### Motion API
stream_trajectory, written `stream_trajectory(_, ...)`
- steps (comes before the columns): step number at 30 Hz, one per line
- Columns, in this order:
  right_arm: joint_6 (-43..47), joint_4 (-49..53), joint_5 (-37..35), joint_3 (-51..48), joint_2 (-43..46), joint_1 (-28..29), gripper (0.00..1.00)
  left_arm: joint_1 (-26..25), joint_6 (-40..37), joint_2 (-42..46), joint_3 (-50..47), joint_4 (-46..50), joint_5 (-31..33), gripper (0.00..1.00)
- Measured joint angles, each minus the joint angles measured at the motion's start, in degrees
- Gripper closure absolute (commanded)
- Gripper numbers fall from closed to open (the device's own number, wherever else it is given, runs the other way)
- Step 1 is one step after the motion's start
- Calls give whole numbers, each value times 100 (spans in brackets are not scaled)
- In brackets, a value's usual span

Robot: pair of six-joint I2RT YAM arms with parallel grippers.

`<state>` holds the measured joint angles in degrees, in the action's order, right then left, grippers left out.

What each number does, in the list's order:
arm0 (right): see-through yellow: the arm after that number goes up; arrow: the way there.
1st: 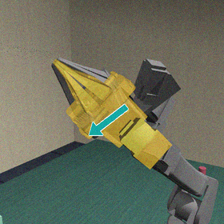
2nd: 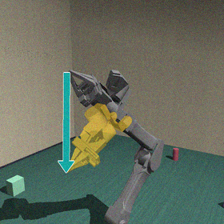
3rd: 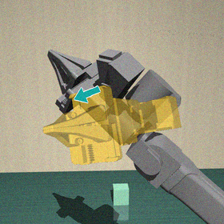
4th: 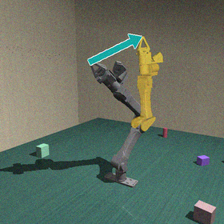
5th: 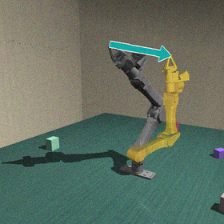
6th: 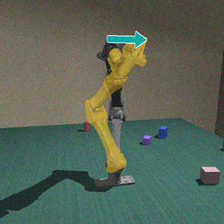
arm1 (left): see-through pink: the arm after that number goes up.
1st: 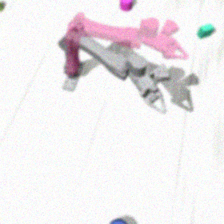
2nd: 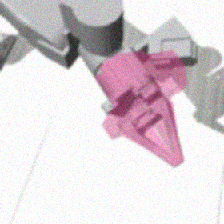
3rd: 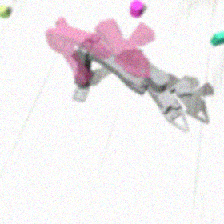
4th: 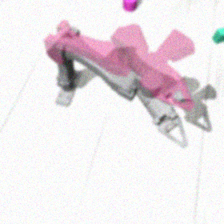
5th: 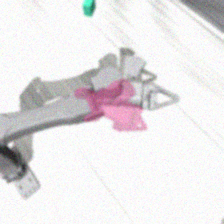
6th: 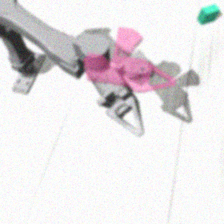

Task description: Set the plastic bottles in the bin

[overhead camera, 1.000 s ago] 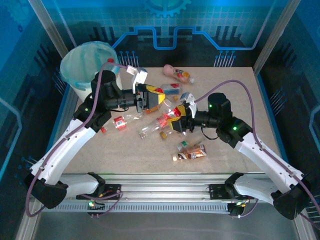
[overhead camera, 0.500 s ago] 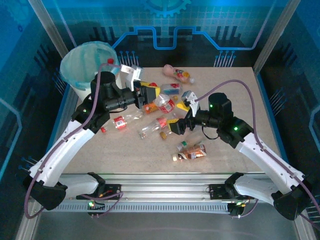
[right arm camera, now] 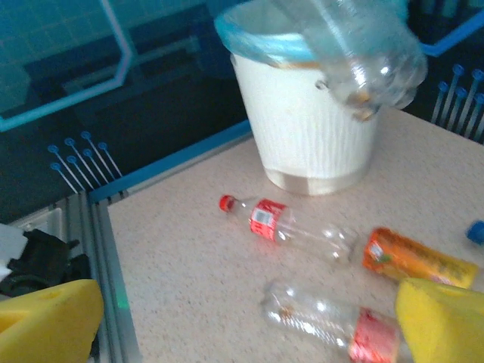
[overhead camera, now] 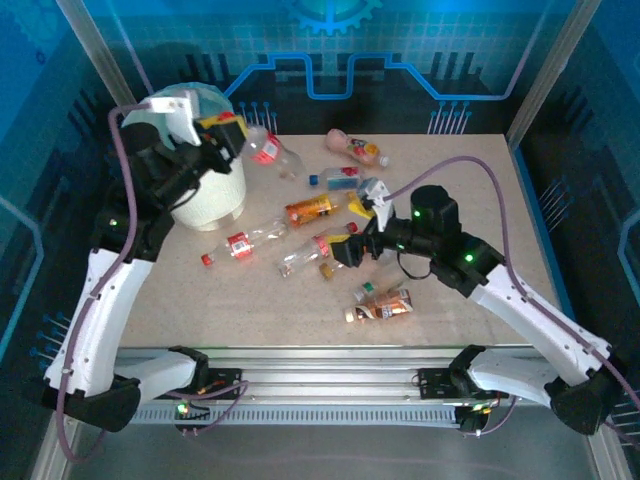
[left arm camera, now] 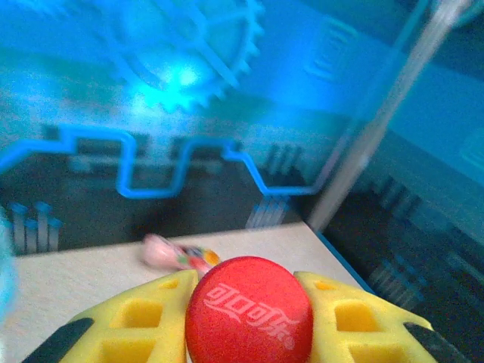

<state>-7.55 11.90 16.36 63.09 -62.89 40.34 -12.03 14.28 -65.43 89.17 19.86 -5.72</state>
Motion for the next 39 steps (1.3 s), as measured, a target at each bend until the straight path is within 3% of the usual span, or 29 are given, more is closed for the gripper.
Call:
stream_trajectory(8,-63,68,-717,2332,-1917,944,3,1211,-382,-391,789,48,774,100)
stream_trajectory(15,-129,772,-791,4341,-3499,1464,4,2319,-564,-1333,951,256,1119,100)
stream_trajectory(20,-35,1167,-772,4546,-3807,1838,3,2793,-691,-2096,911,426,1134,100)
stream_trajectory(27,-35,1484,-765,4544,-3873,1886,4,2837,-973,-2754,575,479,992,100)
stream_trajectory(29,-35,1532,-804,4544,-3875,1888,3,2837,-1027,-2798,433,470,949,87)
stream_trajectory(31,-37,1569,-844,4544,-3884,1886,3,2837,-1060,-2809,319,450,898,55)
stream_trajectory(33,-37,1593,-848,4546,-3912,1888,3,2835,-1123,-2828,280,367,798,39)
stream_trajectory(39,-44,1735,-850,4544,-4035,1888,3,2822,-1123,-2828,258,208,627,34)
